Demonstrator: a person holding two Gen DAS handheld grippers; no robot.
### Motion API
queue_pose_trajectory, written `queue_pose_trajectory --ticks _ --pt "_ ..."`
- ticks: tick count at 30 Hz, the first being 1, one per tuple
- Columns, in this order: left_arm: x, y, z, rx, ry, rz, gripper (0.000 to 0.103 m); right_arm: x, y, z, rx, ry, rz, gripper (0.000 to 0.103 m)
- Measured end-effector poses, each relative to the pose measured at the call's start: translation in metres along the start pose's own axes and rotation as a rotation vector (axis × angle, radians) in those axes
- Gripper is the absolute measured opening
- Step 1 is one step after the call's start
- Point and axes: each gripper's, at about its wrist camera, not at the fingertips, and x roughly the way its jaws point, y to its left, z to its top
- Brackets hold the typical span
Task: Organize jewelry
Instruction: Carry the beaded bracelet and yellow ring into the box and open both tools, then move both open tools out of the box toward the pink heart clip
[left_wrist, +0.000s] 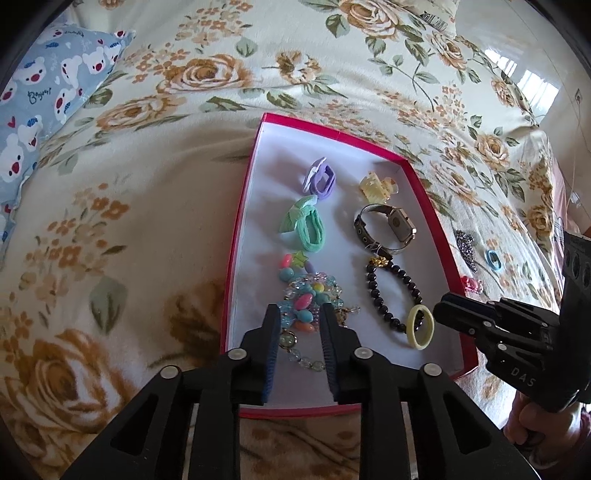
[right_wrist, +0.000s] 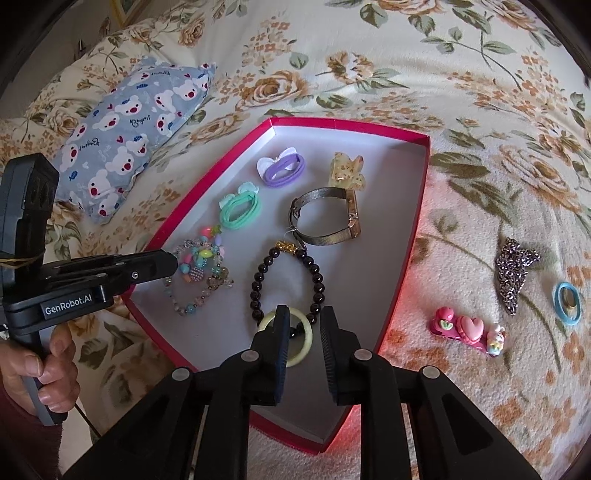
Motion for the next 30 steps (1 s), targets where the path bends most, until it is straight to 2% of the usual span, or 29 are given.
queue_pose_trajectory --ticks 1,3,5,11,30 --pt "-0.002 -0.002 0.0 0.004 -0.005 -0.003 0.024 -0.003 -0.001 -0.001 0.004 -0.007 0.002 0.02" --pt "-0.007 -0.004 -0.001 0.009 -0.012 -0.001 0.033 -0.011 -0.005 -0.001 0.021 -0.029 0.007 0.023" --pt "-0.011 -0.008 -0.002 0.017 -0.022 0.003 0.042 -0.02 -0.01 -0.003 0.042 -0.056 0.009 0.031" --pt "-0.021 -0.024 -0.006 0.041 -0.031 0.002 0.058 -0.048 -0.034 -0.011 0.104 -0.12 -0.016 0.034" --pt "-0.015 -0.1 -0.003 0.211 -0.005 -0.085 0.064 -0.103 -0.127 -0.051 0.305 -0.198 -0.142 0.034"
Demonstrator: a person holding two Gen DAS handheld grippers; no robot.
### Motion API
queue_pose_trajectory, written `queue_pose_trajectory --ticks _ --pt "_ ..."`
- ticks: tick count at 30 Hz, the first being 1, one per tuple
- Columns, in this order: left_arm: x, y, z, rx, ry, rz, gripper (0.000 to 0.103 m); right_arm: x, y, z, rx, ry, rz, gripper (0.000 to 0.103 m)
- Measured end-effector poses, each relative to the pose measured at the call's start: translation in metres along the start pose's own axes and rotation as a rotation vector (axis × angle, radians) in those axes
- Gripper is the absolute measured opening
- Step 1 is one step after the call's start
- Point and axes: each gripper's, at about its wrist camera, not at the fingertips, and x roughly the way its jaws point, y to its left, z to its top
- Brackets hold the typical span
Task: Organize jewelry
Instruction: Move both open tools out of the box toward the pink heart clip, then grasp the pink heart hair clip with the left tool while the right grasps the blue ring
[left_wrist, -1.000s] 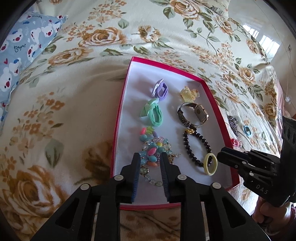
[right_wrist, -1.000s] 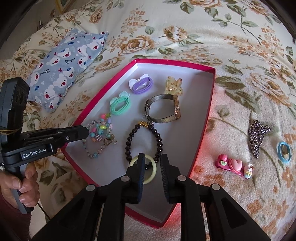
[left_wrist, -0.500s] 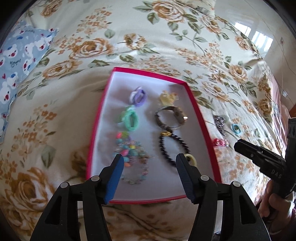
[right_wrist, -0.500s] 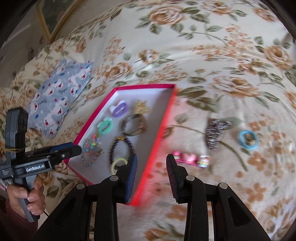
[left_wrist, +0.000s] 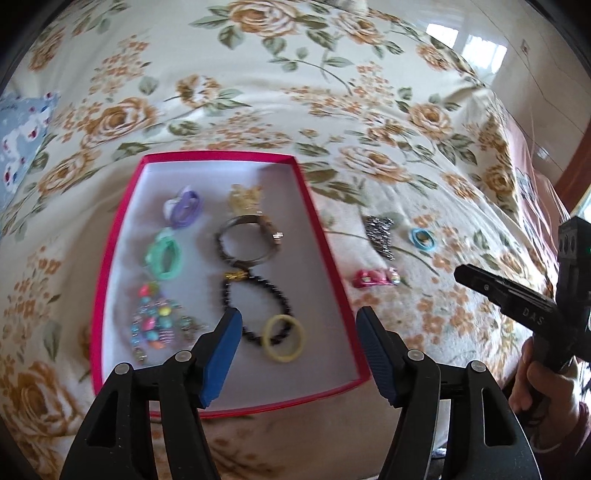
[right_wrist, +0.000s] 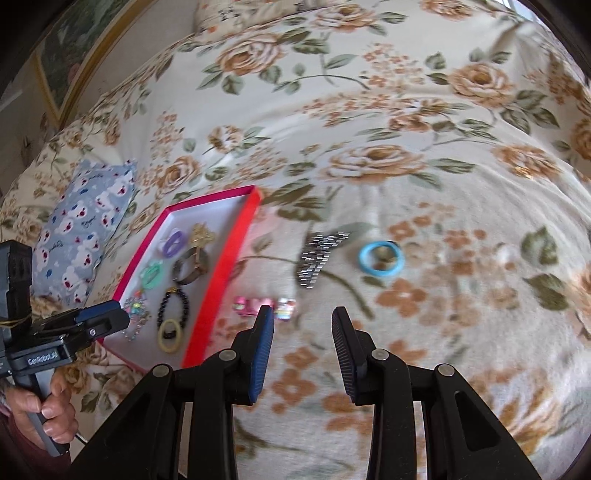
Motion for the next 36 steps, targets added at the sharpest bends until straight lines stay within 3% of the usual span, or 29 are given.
queue_pose_trajectory --ticks 6,20,32,36 --pt "0.012 -0.027 0.008 0.083 0.021 -0.038 0.07 -0.004 -0.02 0.0 0.034 -0.009 -0.021 0.034" --pt "0.062 -0.068 0.031 0.245 0.078 -0.084 0.07 0.015 -0.047 0.014 0.08 -0.007 -0.049 0.034" --pt "0.136 -0.092 0.054 0.453 0.199 -0.051 0.07 0.046 -0.063 0.029 0.1 0.034 -0.057 0.035" --pt "0.15 -0.099 0.052 0.513 0.217 -0.045 0.065 0.056 -0.064 0.03 0.097 0.052 -0.059 0.034"
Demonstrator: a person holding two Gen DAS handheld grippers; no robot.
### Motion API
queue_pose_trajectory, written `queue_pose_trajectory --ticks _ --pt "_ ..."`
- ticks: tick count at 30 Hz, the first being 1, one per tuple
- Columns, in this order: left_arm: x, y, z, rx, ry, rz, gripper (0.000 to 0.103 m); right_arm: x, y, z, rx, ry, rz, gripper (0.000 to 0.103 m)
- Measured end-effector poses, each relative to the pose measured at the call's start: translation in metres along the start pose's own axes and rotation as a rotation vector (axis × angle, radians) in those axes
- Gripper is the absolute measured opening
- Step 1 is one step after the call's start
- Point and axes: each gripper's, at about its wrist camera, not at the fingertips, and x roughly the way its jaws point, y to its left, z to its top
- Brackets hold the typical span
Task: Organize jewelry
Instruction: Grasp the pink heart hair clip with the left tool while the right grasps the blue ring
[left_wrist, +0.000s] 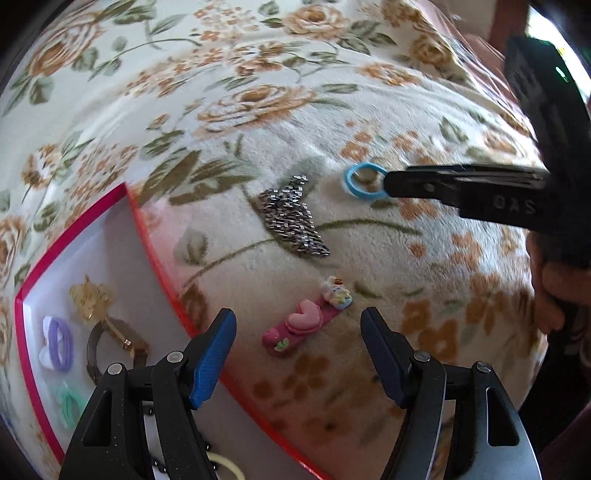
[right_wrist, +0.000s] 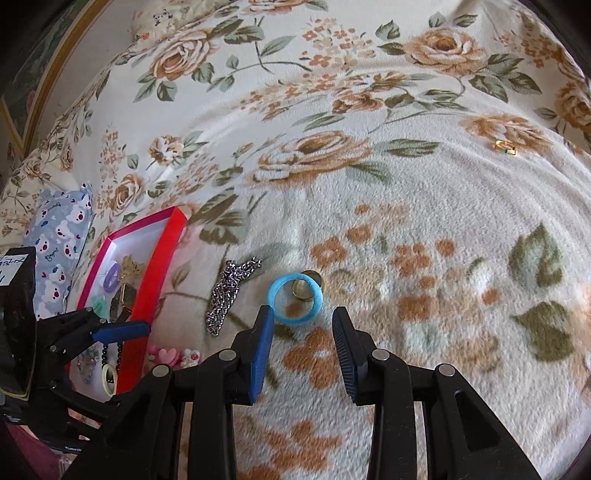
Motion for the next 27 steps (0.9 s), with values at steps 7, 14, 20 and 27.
queue_pose_trajectory --ticks 7,14,20,27 --pt "0.008 -0.002 -0.001 -0.001 0.008 -0.056 0.019 0.011 -0.001 0.001 -0.006 0.014 -0.026 0.004" --pt "-0.01 0.0 -0.011 -0.076 -0.026 -0.081 0.018 -0.007 0.005 -0.002 -0.029 -0.018 -0.013 0.003" --pt "-0.039 0.013 -0.03 -0.213 -0.089 -0.117 0.018 -0.028 0.019 -0.009 -0.054 -0.031 0.03 0.003" --pt "-0.071 0.025 -0.058 -0.345 -0.157 -0.104 0.018 -0.044 0.038 -0.017 -0.081 -0.038 0.065 0.003"
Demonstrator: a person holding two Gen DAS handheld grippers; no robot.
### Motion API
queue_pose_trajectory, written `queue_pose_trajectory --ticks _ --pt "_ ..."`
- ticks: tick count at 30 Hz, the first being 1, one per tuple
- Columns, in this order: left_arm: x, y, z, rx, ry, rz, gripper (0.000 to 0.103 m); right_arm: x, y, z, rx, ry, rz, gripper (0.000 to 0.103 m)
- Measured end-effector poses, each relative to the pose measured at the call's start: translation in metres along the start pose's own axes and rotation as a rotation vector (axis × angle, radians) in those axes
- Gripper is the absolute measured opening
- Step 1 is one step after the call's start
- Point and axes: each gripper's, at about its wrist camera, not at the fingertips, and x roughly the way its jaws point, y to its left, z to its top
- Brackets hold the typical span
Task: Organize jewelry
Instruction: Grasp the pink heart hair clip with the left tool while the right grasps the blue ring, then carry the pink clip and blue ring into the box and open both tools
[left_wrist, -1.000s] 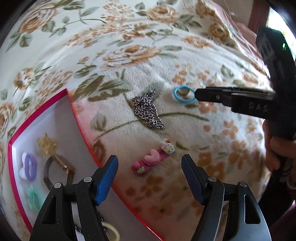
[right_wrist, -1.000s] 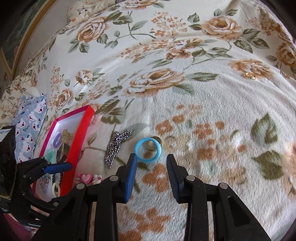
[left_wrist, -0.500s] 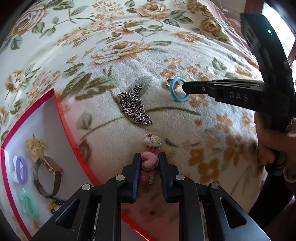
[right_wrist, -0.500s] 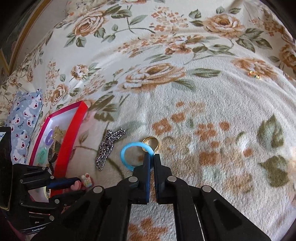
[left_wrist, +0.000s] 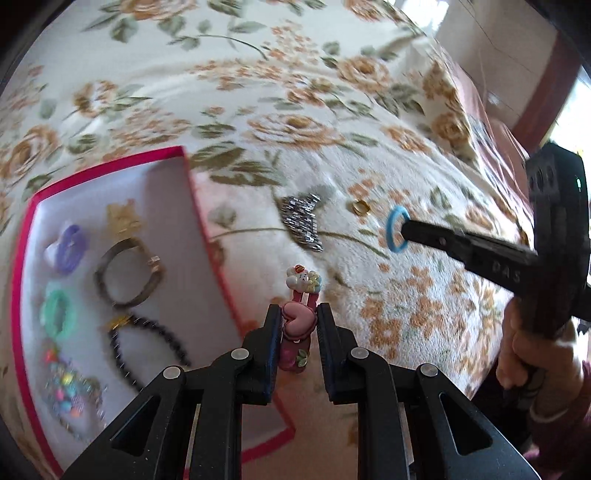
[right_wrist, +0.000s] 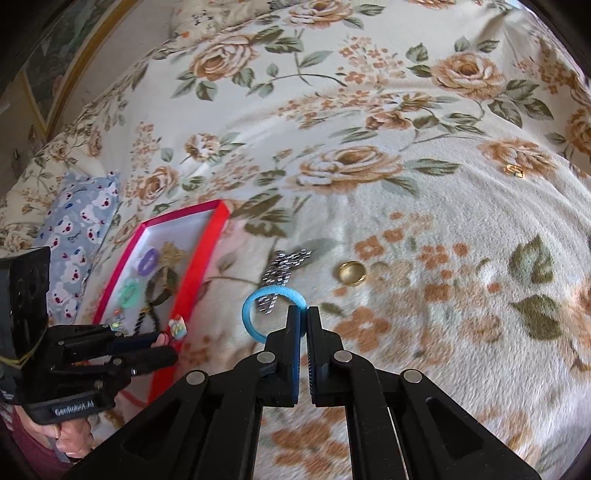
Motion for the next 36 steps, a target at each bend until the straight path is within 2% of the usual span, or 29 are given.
queue_pose_trajectory --ticks 10,22,36 --pt "-0.053 0.023 -0.036 -0.15 -0.083 0.019 0.018 -0.006 0.036 -0.012 -0.052 0.019 0.057 0.003" --pt "-0.09 0.038 -0.065 -0.225 -0.116 0.057 0.018 0.0 0.082 -0.022 -0.119 0.046 0.13 0.003" --pt "-0.122 0.075 -0.091 -0.33 -0.141 0.127 0.018 0.014 0.122 -0.03 -0.192 0.089 0.177 0.003"
